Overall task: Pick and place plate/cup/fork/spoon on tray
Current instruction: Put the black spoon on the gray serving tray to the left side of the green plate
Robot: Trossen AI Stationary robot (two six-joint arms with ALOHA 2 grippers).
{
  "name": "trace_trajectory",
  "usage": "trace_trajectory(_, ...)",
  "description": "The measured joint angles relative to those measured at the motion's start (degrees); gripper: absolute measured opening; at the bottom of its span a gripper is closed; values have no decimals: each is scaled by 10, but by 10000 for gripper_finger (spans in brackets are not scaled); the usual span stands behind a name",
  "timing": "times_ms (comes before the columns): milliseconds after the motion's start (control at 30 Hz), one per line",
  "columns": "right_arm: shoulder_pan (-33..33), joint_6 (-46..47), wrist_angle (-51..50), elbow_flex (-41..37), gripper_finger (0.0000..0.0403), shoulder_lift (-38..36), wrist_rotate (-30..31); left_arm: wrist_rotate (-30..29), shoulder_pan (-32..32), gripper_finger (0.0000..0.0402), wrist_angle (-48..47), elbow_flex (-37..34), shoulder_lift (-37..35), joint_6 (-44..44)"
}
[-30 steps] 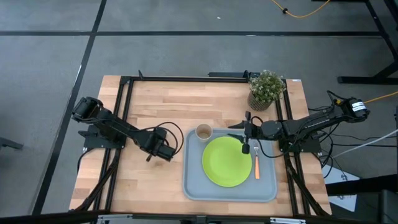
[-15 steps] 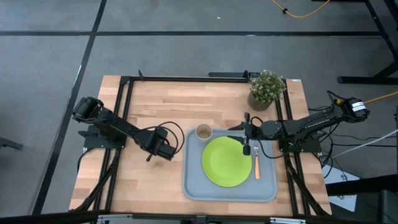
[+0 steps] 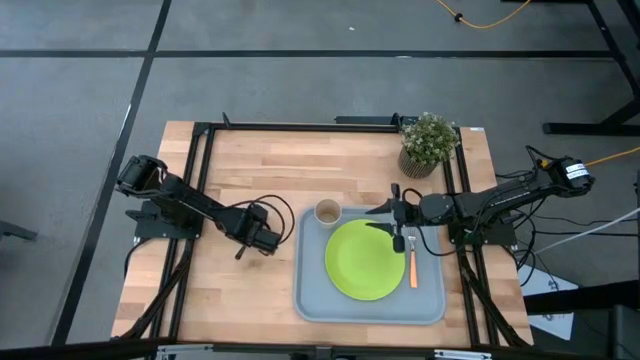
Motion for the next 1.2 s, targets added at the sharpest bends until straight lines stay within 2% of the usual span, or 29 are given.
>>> trace_trajectory(200, 0, 3, 0, 0, 146, 0, 0, 6, 1, 87, 7, -5, 0, 13)
trace_trajectory(467, 0, 24, -3, 0, 146, 0, 0, 30, 1, 87, 81, -58, -9, 11)
trace_trajectory(600, 0, 31, -3, 0, 146, 0, 1, 31, 1, 71, 65, -40, -9, 11)
trace_trajectory(767, 1, 32, 1, 0, 146, -2, 0, 32, 3, 11, 60, -24, -7, 6)
trace_trajectory(1000, 39, 44, 0, 0, 146, -48, -21, 27, 0, 4, 57, -16, -6, -48)
trace_trajectory(1200, 88, 47, -55, 0, 146, -123, -29, 9, -16, 2, 57, 47, -6, -52)
